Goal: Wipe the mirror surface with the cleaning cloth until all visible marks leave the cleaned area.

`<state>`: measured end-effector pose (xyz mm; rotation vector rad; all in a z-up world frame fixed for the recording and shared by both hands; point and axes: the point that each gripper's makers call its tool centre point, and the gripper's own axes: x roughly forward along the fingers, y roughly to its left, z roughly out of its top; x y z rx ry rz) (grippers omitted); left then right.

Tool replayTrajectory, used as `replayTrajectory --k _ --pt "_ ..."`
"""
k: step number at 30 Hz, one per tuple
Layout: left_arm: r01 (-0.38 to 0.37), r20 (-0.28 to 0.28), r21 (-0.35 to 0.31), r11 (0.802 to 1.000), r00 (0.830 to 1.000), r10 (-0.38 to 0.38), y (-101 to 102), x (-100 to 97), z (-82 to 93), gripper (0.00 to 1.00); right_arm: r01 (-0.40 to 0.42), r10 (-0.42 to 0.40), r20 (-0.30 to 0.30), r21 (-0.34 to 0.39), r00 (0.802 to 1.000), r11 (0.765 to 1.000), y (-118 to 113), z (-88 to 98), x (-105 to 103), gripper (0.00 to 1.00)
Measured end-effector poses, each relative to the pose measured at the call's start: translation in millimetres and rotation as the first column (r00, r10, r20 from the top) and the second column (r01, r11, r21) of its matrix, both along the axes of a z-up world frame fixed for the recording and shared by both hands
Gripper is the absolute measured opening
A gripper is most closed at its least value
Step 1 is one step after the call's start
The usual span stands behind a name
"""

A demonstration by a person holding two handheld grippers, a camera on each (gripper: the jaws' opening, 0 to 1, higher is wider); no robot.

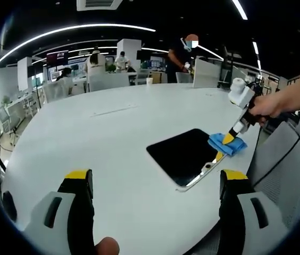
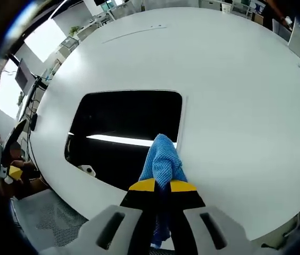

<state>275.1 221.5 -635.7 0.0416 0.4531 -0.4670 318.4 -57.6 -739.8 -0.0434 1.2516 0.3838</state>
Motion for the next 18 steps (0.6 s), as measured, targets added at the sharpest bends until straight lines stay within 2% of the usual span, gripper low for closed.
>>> replayTrajectory --k 9,18 --pt "0.001 -0.004 0.003 1.000 1.000 -0.001 1 -0.5 -1.7 0.98 -0.008 0.008 -0.011 0.005 1.000 1.000 9 -3.8 1 0.01" --pt "0.007 -0.009 0.006 1.000 1.000 -0.007 2 0.1 -3.3 0.98 -0.026 0.026 -0.024 0.022 0.999 0.999 29 -2.4 0 0.01"
